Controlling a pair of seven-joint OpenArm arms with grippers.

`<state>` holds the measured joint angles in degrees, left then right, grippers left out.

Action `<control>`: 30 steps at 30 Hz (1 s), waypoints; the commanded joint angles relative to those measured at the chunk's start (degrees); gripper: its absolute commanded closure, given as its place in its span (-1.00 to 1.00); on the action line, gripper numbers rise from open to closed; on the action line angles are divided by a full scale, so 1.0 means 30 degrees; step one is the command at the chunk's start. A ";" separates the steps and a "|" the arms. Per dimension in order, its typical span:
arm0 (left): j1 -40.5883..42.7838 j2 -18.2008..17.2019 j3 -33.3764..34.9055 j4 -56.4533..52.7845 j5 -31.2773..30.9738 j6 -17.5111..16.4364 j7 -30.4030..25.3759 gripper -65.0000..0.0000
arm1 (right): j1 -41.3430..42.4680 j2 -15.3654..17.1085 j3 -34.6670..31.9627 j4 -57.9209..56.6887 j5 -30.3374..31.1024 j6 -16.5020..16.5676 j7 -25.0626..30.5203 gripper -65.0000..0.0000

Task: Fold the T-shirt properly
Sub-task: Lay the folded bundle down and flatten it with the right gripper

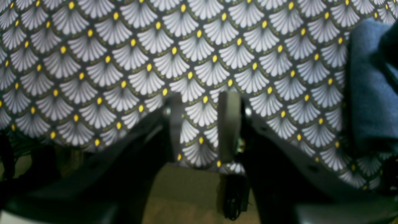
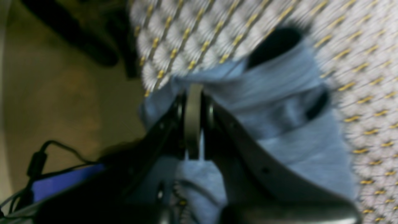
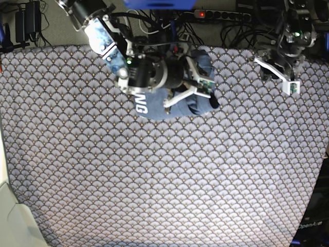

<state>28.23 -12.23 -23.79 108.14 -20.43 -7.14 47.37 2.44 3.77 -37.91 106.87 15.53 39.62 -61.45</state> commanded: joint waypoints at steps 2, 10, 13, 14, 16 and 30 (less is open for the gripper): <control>0.0100 -0.0187 -0.0084 0.0335 -0.0093 -0.0010 -0.0334 0.40 | 0.0726 0.0370 0.0080 0.0904 0.0230 0.0128 0.0249 1.00; 0.0569 -0.0187 -0.0084 0.0394 -0.0063 -0.0010 -0.0334 0.40 | 0.2103 0.0106 0.0022 -0.2026 0.0230 0.0128 0.0542 1.00; 0.0774 -0.0187 -0.0114 0.0540 -0.0034 0.0020 -0.0334 0.40 | 0.2484 -0.0275 -0.0008 -0.3931 0.0230 0.0128 0.1919 1.00; 0.0803 -0.0187 -0.0114 0.0540 -0.0093 0.0078 -0.0334 0.41 | 0.2572 -0.0304 -0.0008 -0.4576 0.0230 0.0128 0.2506 1.00; 0.0832 -0.0187 -0.0114 0.0540 -0.0005 0.0078 -0.0334 0.41 | 0.2660 -0.0510 -0.0008 -0.5513 0.0230 0.0128 0.3326 1.00; 0.1184 -0.0158 -0.1022 0.0540 -0.0122 0.0020 -0.0304 0.41 | 0.3686 -0.0451 -0.0037 -0.3784 0.0230 0.0128 0.2974 1.00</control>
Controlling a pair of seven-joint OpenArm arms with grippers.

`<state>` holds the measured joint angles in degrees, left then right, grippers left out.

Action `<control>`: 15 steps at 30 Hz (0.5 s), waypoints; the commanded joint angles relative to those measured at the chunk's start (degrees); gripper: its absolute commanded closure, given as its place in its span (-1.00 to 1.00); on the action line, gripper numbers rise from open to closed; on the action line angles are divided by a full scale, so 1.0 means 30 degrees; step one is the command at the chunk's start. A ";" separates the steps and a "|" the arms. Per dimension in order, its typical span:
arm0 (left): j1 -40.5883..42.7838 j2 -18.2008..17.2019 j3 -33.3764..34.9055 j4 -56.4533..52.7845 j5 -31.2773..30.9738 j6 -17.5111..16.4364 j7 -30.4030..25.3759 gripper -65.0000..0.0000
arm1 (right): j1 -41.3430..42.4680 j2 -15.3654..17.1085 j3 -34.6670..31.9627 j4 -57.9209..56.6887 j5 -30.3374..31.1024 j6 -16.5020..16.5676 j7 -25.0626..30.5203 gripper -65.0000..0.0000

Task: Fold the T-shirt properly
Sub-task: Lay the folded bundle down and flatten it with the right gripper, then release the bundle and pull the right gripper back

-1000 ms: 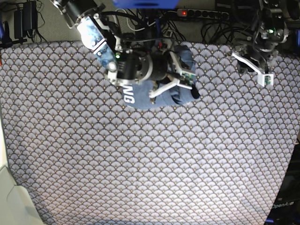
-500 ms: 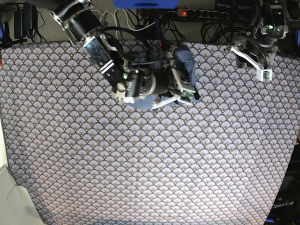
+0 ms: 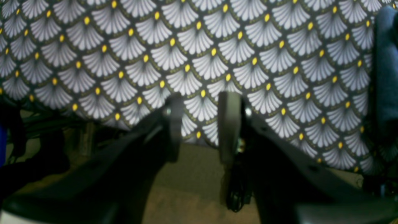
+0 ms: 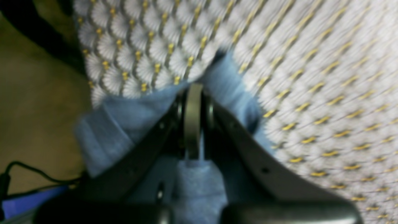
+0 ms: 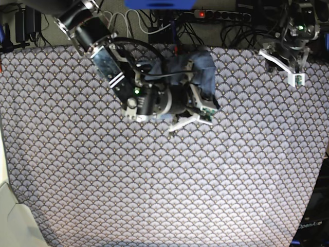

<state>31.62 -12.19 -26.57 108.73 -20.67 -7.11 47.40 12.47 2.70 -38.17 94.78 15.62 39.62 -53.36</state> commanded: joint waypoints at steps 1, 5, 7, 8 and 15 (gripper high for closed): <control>0.0055 -0.0173 -0.0097 0.0344 -0.0042 0.0013 -0.0312 0.41 | 0.0547 -0.0094 0.0080 0.0508 0.0201 0.0128 0.0074 1.00; 0.0055 -0.0143 -0.0097 0.0344 -0.0042 0.0013 -0.0312 0.41 | 0.0957 -0.0240 0.0080 -0.0517 0.0201 0.0128 0.0279 1.00; 0.0055 -0.0143 -0.0097 0.0344 -0.0042 0.0042 -0.0312 0.41 | 0.1397 -0.0563 0.0080 -0.2041 0.0201 0.0128 0.0894 1.00; 0.0055 -0.0143 -0.0097 0.0344 -0.0042 0.0042 -0.0312 0.41 | 0.1572 -0.0709 0.0080 -0.3008 0.0201 0.0128 0.1275 1.00; 0.0055 -0.0143 -0.0097 0.0314 -0.0042 0.0071 -0.0312 0.41 | 0.2598 -0.1295 0.0080 -0.7374 0.0201 0.0128 0.3766 1.00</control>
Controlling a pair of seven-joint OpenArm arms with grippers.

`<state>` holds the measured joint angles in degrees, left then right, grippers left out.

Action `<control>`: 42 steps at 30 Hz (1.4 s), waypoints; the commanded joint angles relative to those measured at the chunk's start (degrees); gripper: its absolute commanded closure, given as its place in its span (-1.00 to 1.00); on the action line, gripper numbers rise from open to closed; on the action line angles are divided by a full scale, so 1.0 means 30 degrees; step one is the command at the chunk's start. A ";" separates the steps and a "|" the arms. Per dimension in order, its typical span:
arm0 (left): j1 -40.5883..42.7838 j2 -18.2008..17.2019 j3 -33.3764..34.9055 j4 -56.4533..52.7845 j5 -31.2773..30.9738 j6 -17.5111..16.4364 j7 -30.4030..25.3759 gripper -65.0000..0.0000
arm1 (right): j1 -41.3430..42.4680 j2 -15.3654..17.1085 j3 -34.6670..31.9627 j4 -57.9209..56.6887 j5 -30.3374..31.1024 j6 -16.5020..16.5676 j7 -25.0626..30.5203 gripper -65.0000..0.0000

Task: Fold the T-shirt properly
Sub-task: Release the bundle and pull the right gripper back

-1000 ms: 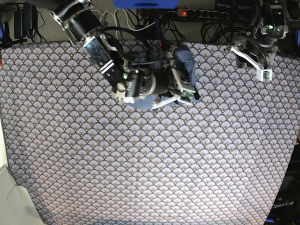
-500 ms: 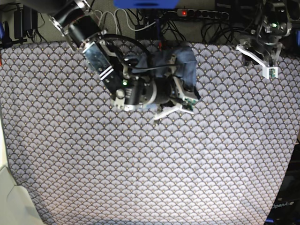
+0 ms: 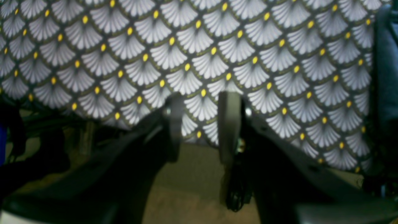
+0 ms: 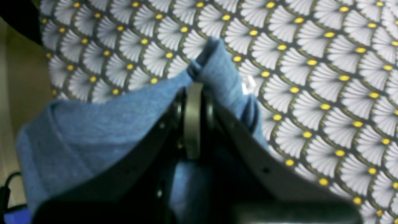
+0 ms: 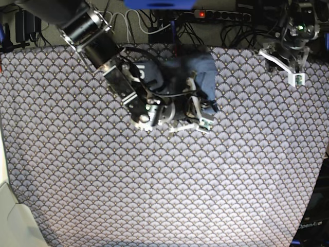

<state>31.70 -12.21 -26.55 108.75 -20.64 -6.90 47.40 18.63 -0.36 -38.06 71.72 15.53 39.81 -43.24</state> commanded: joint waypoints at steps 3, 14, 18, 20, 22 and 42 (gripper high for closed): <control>0.0026 -0.0136 -0.0075 0.0336 -0.0049 -0.0002 -0.0312 0.41 | 0.0837 -0.0305 0.0073 -0.0157 0.0259 0.0063 0.0334 1.00; -0.0033 -0.0107 0.0013 0.0336 -0.0049 -0.0060 -0.0312 0.41 | -0.0570 0.1102 0.0336 0.8429 0.0230 0.0063 -0.3739 1.00; -0.0150 0.0509 0.0013 0.0336 -0.0049 -0.0090 -0.0312 0.41 | -0.1654 0.2479 0.2036 0.8957 0.0230 0.0063 -0.3710 1.00; -0.0238 0.0684 0.0043 0.0336 -0.0049 -0.0090 -0.0312 0.41 | -0.2035 0.3182 0.2915 0.8576 0.0230 0.0063 -0.3681 1.00; -0.0561 0.0948 0.0248 0.0336 -0.0049 -0.0090 -0.0312 0.41 | -0.2182 0.3798 0.3267 0.8312 0.0230 0.0063 -0.3651 1.00; -0.0502 0.0860 0.1449 0.0336 0.0068 -0.0090 -0.0312 0.42 | -0.5669 0.5175 0.6314 1.3030 0.0230 0.0063 -0.3534 1.00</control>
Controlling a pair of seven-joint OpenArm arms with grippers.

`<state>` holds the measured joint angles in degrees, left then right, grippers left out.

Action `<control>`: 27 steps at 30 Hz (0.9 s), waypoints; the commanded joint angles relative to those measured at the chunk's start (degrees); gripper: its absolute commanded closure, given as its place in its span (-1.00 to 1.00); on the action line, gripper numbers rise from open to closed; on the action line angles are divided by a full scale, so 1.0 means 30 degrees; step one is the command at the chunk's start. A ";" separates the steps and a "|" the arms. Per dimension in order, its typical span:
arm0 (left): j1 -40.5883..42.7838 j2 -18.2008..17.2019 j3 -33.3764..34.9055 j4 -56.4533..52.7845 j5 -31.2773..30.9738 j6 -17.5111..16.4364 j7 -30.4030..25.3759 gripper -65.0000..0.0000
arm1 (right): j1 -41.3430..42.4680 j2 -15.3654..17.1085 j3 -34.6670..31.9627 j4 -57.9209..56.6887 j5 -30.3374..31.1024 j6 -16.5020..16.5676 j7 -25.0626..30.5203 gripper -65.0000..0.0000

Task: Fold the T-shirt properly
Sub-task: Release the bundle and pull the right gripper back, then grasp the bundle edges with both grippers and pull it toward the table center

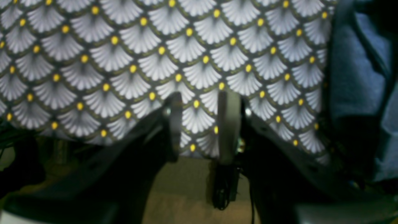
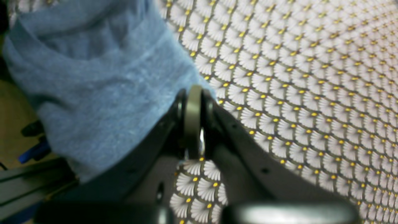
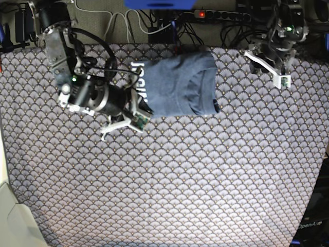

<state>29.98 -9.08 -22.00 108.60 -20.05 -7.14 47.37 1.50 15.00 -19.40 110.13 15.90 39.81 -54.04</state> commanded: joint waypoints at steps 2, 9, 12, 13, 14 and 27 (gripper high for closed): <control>0.0074 -0.0182 -0.0066 0.0387 -0.0158 -0.0010 -0.0304 0.42 | -0.0543 0.0053 0.0415 0.0229 0.0106 0.0063 -0.0140 1.00; 0.0044 -0.0211 -0.0066 0.0329 -0.0099 -0.0039 -0.0304 0.42 | -0.2887 -0.0035 0.0415 0.0258 0.0106 0.0063 -0.0081 1.00; -0.0014 -0.0211 -0.0037 0.0270 -0.0099 -0.0039 -0.0304 0.42 | -0.3122 -0.0328 0.0473 -0.0005 0.0106 0.0063 0.0241 1.00; -0.0044 -0.0211 -0.0037 0.0270 -0.0099 -0.0039 -0.0304 0.42 | -0.3210 -0.0328 0.0473 -0.0269 0.0106 0.0063 0.0475 1.00; -0.0044 -0.0211 0.0168 0.0241 -0.0158 -0.0039 -0.0275 0.42 | -0.3239 -0.0328 0.0473 -0.0679 0.0106 0.0063 0.0768 1.00; 0.0836 -0.1295 0.3978 0.0270 -0.0070 -0.0010 -0.0275 0.42 | -0.3825 0.0258 0.3081 0.2046 0.0136 0.0063 0.1442 1.00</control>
<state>31.90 -12.53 -9.93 108.55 -20.03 -7.14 46.76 -10.52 15.27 -10.92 115.18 15.99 40.03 -51.59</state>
